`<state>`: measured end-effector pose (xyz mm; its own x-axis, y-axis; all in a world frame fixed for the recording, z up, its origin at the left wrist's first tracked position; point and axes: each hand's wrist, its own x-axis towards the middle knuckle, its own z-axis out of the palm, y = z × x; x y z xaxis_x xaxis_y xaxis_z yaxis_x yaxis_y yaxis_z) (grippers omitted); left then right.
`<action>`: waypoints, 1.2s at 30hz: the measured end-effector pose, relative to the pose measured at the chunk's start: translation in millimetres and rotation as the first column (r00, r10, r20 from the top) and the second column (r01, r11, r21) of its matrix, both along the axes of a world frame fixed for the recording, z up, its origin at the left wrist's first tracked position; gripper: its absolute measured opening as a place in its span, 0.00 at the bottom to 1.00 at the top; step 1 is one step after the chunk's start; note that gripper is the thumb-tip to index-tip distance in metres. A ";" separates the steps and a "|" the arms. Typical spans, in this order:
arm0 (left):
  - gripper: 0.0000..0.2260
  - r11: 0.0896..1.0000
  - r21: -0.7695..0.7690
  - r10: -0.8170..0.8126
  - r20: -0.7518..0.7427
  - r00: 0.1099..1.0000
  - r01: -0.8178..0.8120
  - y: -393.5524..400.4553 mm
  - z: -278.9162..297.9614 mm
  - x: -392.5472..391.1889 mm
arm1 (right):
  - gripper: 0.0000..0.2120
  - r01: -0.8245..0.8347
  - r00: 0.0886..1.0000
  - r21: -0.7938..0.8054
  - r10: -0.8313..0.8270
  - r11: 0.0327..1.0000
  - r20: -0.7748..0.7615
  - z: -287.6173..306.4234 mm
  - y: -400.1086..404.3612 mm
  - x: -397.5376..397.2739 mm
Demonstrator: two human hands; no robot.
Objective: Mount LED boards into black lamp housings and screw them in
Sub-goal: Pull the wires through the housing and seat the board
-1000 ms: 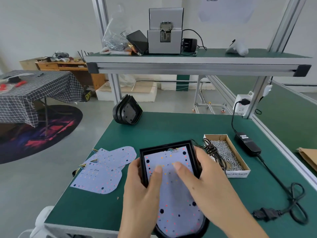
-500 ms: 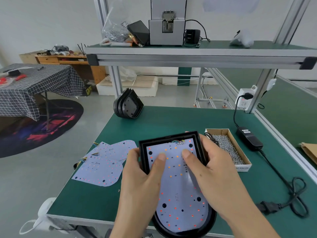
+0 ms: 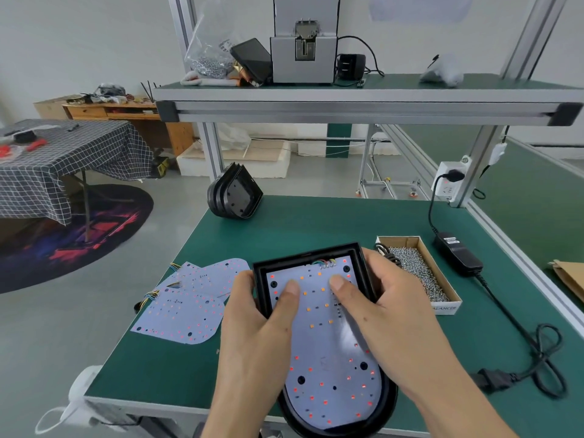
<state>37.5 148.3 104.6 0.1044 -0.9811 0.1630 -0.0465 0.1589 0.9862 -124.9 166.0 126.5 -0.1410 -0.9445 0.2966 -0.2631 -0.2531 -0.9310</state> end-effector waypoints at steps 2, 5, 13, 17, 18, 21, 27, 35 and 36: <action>0.06 1.000 -0.013 0.004 0.019 1.000 -0.004 -0.1 -0.1 -0.5 | 0.12 -0.002 1.000 -0.011 0.002 1.000 0.021 -2.0 -0.7 -0.3; 0.09 0.996 0.043 -0.073 -0.071 0.995 0.077 -0.2 -1.1 -2.0 | 0.11 0.064 0.996 -0.020 -0.062 0.998 0.071 -6.2 -5.2 -2.9; 0.12 0.943 0.091 -0.326 0.057 0.944 0.320 -8.4 -14.7 1.2 | 0.07 0.211 0.964 0.038 -0.214 0.977 0.159 -5.2 -34.4 -22.9; 0.09 0.967 0.039 -0.254 0.105 0.961 0.252 -25.3 -10.2 -3.9 | 0.08 0.125 0.974 0.061 -0.134 0.990 0.180 4.7 -43.4 -22.6; 0.09 0.973 0.026 -0.232 0.091 0.969 0.230 -29.5 -8.4 -4.2 | 0.14 0.061 0.970 0.088 -0.080 0.994 0.230 5.1 -43.9 -24.0; 0.09 0.987 -0.007 -0.162 0.029 0.986 0.162 -43.4 -2.6 -5.3 | 0.21 0.021 0.986 0.154 -0.045 0.988 0.158 2.1 -38.9 -26.2; 0.13 0.991 -0.024 -0.127 0.031 0.991 0.128 -70.9 6.9 -15.9 | 0.07 0.069 0.995 0.064 -0.073 0.996 0.070 -6.8 -46.7 -24.8; 0.13 0.956 0.263 -0.171 0.135 0.976 0.131 -97.0 -51.4 -20.9 | 0.06 0.157 0.988 0.294 -0.148 0.943 -0.051 -73.8 -73.0 -23.1; 0.13 0.944 0.302 -0.182 0.140 0.973 0.133 -95.1 -63.5 -19.4 | 0.04 0.173 0.985 0.340 -0.154 0.924 -0.082 -86.3 -70.6 -21.4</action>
